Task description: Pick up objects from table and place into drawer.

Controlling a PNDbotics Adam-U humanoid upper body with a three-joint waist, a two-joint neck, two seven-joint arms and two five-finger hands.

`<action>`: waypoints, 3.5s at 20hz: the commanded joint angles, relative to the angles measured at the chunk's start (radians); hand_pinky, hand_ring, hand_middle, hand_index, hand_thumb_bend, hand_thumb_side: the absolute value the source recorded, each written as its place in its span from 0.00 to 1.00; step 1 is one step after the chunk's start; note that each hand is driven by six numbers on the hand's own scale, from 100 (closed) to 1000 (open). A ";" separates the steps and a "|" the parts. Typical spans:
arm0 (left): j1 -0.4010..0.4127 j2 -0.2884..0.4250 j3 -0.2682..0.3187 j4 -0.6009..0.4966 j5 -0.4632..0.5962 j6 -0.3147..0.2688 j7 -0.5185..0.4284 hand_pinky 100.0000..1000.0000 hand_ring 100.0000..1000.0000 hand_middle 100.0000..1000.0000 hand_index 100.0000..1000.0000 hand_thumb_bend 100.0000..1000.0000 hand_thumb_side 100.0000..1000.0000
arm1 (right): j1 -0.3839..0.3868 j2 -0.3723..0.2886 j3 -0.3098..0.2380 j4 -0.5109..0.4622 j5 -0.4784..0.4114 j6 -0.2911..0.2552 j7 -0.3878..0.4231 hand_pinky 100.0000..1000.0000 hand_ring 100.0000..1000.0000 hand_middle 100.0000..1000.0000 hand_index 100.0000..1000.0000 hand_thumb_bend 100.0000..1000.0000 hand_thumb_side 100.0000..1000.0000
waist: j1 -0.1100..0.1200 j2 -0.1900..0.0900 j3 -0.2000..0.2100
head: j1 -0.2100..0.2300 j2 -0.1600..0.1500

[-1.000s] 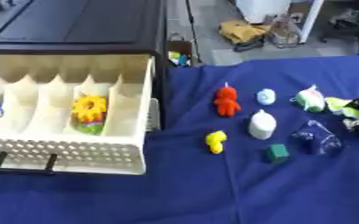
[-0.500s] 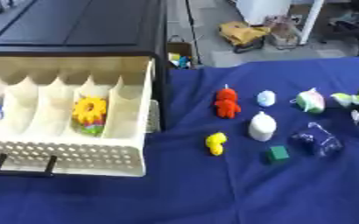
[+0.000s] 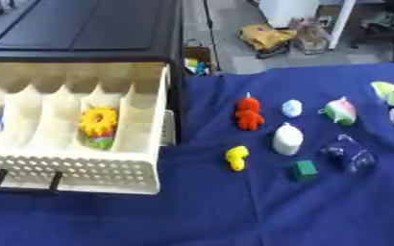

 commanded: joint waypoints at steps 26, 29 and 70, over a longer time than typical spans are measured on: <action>-0.009 0.040 0.000 -0.013 0.020 0.012 -0.007 0.38 0.65 0.53 0.77 0.09 0.96 | -0.042 -0.134 0.110 -0.595 -0.190 -0.031 -0.062 0.58 0.70 0.38 0.43 0.00 0.00 | -0.034 -0.044 0.000 | 0.011 0.005; -0.010 0.046 -0.001 -0.013 0.026 0.015 -0.006 0.38 0.65 0.53 0.77 0.09 0.96 | -0.069 -0.142 0.122 -0.665 -0.250 -0.013 -0.004 0.58 0.70 0.38 0.43 0.00 0.00 | -0.042 -0.052 0.001 | 0.014 0.009; -0.018 0.065 -0.015 -0.013 0.087 0.035 -0.035 0.38 0.65 0.53 0.77 0.08 0.96 | -0.605 0.316 0.423 -0.607 -0.524 -0.097 0.530 0.61 0.69 0.33 0.39 0.00 0.03 | -0.073 -0.094 0.083 | -0.023 0.049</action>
